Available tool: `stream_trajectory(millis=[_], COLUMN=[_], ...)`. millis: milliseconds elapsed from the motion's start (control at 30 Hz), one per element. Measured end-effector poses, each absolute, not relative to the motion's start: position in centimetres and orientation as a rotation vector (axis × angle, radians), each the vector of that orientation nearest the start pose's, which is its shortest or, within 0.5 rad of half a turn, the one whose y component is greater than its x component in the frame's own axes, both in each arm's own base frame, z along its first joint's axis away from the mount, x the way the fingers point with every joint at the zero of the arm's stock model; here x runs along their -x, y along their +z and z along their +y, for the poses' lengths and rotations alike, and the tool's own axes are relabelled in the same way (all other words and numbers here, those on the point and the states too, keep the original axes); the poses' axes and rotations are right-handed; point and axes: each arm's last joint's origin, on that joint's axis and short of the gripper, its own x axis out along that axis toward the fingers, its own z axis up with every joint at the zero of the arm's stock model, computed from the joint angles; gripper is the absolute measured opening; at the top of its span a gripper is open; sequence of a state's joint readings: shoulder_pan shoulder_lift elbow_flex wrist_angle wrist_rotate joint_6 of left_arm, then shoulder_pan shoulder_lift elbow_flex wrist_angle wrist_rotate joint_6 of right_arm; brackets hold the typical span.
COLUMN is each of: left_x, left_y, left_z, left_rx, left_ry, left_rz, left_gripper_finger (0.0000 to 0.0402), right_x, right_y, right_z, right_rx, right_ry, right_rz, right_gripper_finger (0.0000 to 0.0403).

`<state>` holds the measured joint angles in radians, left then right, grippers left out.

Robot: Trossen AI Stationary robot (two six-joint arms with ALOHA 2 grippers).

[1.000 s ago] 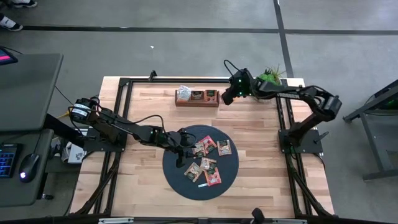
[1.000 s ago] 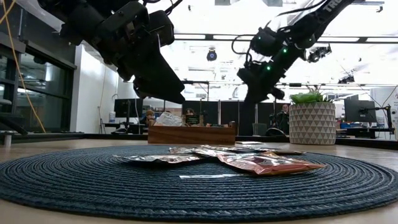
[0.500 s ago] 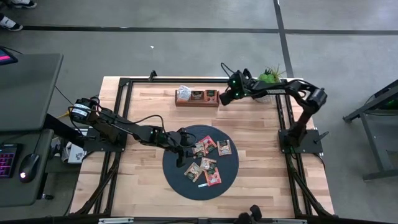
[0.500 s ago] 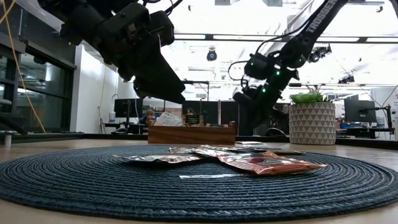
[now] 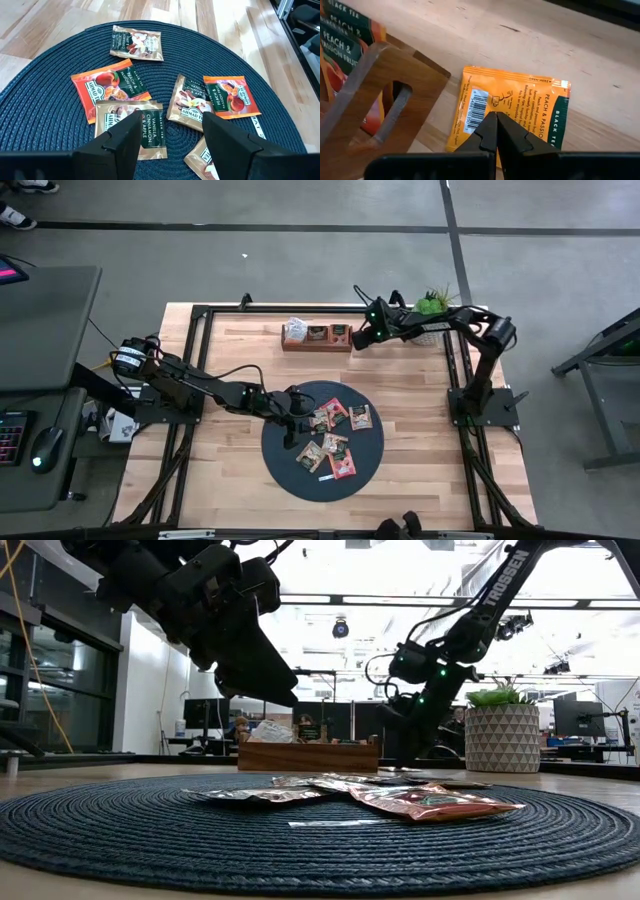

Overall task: Pick & Place Tea
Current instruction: Put the orange tea bag into the right section of the wooden organizer

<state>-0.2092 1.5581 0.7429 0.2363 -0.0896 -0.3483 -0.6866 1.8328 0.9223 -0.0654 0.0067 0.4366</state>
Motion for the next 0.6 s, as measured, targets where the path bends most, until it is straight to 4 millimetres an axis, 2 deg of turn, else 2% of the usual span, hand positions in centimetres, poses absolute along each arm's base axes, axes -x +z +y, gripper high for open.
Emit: stream_trajectory(millis=[100,233,600], left_x=[-30.3,-30.3,-30.3], left_y=[17.7,17.7,17.8], left_z=[-6.2,-6.2,-6.2], left_rx=[0.252,0.251,0.251], left_ry=[-0.016,-0.016,-0.018], left_rz=[0.586,0.586,0.579], left_gripper_finger=[0.0206,0.0206,0.0206], right_x=[-26.0,-26.3,-27.5], right_y=[12.0,11.7,12.1], right_z=[-21.2,-19.5,-12.2], right_rx=[-0.748,-0.726,-0.6], right_ry=[-0.837,-0.782,-0.569], right_rz=[0.85,0.972,1.276], right_gripper_finger=[0.0,0.0,0.0])
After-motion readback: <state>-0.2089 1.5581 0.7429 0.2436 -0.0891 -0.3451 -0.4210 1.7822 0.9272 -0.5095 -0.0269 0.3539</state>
